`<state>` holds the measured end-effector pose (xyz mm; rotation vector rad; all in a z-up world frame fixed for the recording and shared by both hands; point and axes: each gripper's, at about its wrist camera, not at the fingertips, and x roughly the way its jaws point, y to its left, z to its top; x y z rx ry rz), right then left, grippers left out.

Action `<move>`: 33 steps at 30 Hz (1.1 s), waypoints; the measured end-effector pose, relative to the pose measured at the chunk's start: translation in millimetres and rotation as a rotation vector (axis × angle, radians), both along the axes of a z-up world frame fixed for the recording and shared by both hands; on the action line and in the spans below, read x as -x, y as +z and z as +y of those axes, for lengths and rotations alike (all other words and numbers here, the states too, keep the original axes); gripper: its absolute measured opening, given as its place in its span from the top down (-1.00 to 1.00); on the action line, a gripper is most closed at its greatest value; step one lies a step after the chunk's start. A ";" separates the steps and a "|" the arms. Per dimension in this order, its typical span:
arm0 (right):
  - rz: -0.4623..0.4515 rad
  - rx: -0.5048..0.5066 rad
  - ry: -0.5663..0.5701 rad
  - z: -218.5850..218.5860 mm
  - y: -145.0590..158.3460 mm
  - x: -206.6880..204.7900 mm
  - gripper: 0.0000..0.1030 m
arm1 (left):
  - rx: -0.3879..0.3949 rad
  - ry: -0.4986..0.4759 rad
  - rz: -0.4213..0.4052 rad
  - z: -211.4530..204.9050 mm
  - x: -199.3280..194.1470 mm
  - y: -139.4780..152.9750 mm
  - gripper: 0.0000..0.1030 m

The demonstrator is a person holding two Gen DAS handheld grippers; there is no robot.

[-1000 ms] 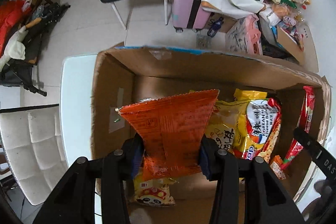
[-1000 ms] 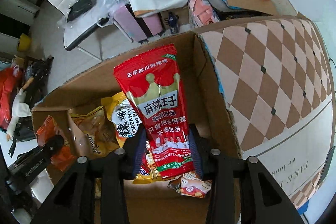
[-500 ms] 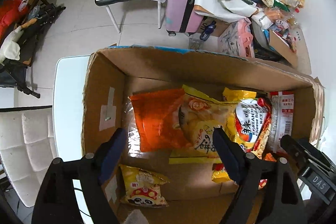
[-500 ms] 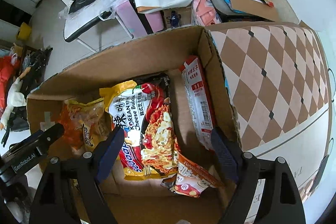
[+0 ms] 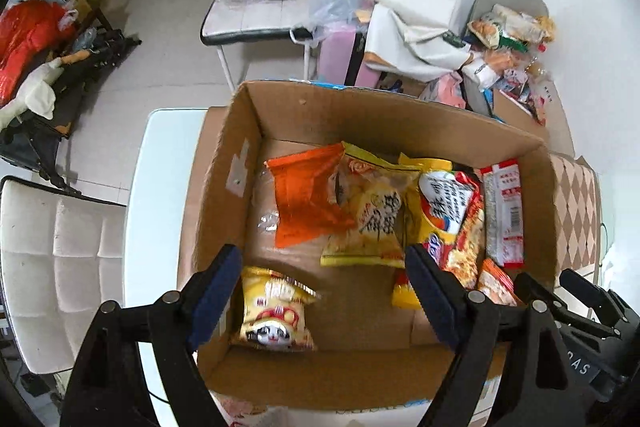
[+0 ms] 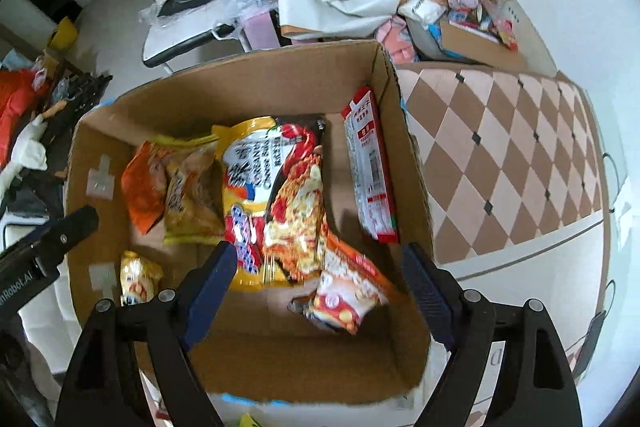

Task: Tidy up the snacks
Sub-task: 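Open both grippers and lift them out of the box, then grasp the green PaoPaoTang candy bag with the right gripper while the left grasps the round bun packet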

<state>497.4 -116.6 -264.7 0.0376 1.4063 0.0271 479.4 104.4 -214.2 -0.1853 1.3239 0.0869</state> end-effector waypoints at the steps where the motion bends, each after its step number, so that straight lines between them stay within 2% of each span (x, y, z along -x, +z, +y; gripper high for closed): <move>1: -0.012 0.001 0.007 1.4 4.9 6.2 -0.68 | -0.003 0.001 -0.014 -1.1 8.5 5.7 -0.62; 11: -0.139 -0.007 0.052 6.7 62.4 69.4 -0.68 | -0.026 -0.002 -0.103 -12.3 70.7 48.7 -0.62; 20: -0.204 -0.039 0.075 4.1 107.5 116.5 -0.68 | -0.045 -0.013 -0.179 -22.3 117.4 88.4 -0.62; 24: -0.228 -0.055 0.075 1.8 125.1 133.6 -0.68 | -0.046 -0.016 -0.189 -27.2 133.1 95.8 -0.62; 29: -0.212 -0.077 0.079 0.6 129.1 154.8 -0.68 | -0.057 -0.006 -0.178 -26.1 154.8 95.0 -0.62; 33: -0.131 -0.117 0.082 1.3 109.1 175.8 -0.68 | -0.059 0.018 -0.118 -17.5 173.1 76.1 -0.62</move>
